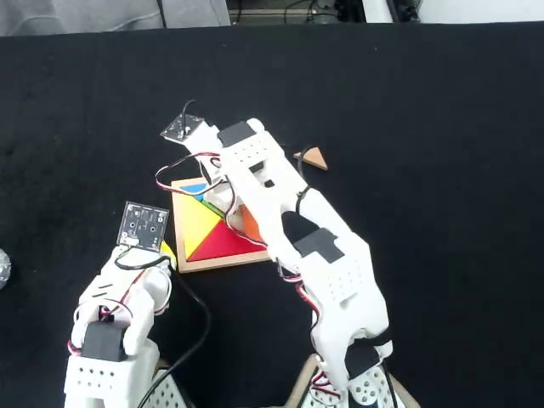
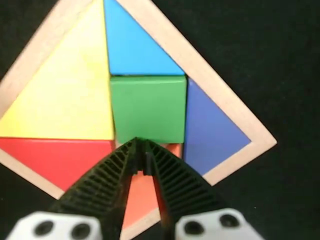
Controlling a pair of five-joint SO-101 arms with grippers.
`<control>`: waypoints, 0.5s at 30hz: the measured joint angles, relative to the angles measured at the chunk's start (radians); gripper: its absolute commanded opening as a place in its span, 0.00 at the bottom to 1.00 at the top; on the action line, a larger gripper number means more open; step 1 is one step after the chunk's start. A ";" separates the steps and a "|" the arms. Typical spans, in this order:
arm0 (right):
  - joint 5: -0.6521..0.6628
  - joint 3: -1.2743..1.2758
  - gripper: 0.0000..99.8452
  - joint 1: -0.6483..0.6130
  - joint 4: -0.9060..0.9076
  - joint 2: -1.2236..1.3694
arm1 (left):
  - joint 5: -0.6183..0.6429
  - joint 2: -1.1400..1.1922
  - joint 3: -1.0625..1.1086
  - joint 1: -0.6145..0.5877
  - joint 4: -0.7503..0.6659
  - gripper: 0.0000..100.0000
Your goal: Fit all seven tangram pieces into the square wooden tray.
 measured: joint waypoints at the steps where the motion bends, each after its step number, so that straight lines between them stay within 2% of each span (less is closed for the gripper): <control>1: 0.014 0.006 0.01 0.006 0.006 -0.002 | 0.000 0.000 0.000 0.000 0.000 0.03; 15: 0.025 0.018 0.01 0.025 0.000 0.002 | 0.000 0.000 0.000 0.000 0.000 0.03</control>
